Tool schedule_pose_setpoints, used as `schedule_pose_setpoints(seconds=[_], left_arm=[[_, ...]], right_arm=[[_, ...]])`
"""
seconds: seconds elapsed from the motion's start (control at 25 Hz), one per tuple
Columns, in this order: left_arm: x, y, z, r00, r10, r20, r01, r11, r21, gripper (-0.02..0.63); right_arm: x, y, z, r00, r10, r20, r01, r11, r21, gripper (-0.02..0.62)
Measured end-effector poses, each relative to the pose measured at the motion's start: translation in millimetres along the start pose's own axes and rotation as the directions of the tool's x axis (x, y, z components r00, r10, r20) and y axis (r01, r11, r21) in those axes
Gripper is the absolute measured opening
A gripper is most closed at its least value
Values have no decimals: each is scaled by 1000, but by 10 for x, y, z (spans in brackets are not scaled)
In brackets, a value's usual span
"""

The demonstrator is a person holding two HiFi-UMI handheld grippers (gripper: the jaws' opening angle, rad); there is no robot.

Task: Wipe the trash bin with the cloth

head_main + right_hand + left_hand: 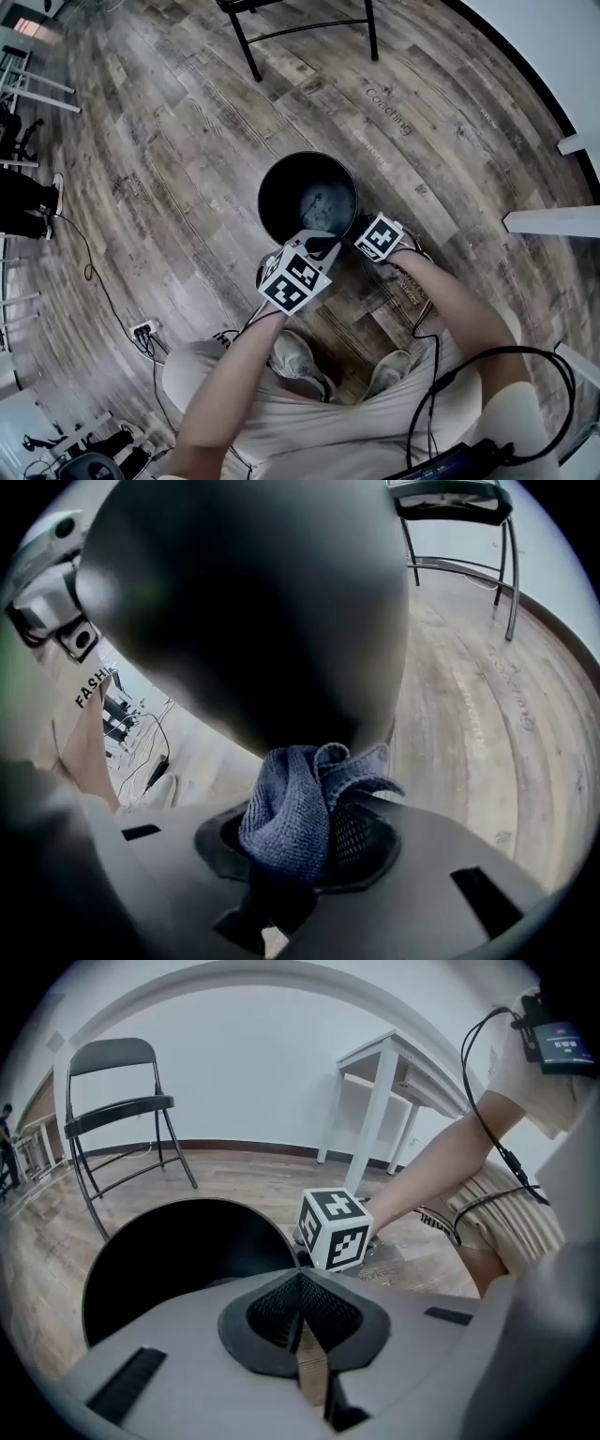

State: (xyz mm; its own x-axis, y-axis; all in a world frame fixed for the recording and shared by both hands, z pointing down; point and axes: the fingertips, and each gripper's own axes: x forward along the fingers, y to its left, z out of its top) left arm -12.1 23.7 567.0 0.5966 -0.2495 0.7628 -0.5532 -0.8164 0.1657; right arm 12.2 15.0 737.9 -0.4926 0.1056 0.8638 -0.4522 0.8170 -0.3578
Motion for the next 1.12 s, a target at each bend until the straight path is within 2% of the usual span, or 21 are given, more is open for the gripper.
schedule_pose_setpoints(seconds=[0.24, 0.36, 0.48, 0.72, 0.84, 0.96, 1.04, 1.12], left_arm=[[7, -18, -10, 1000, 6, 8, -6, 1000, 9, -5], [-3, -18, -11, 1000, -4, 15, 4, 999, 44, -5], [-25, -83, -37, 999, -30, 24, 28, 998, 48, -5], [-62, -216, 16, 994, -78, 71, 71, 992, 105, -3], [-190, -69, 124, 995, -16, 101, 0, 988, 153, -3], [-264, 125, 117, 994, 90, 63, -104, 954, 281, 2], [-249, 118, 80, 993, 106, 43, -114, 937, 329, 68], [-211, 35, 43, 997, 78, 23, -81, 935, 344, 86]], right_arm=[[319, -89, -144, 999, -38, -1, 38, 999, -3, 109], [512, -118, -227, 999, -33, -43, 33, 999, 3, 109], [625, -201, -339, 993, -78, -91, 78, 997, -11, 110], [648, -289, -180, 993, -106, -43, 108, 993, 46, 109], [588, -297, -183, 991, -123, -58, 128, 989, 80, 109], [366, -313, -188, 983, -168, -77, 176, 976, 124, 109], [188, -266, -187, 978, -180, -102, 189, 978, 85, 109], [10, -183, -181, 972, -187, -140, 186, 982, -17, 109]])
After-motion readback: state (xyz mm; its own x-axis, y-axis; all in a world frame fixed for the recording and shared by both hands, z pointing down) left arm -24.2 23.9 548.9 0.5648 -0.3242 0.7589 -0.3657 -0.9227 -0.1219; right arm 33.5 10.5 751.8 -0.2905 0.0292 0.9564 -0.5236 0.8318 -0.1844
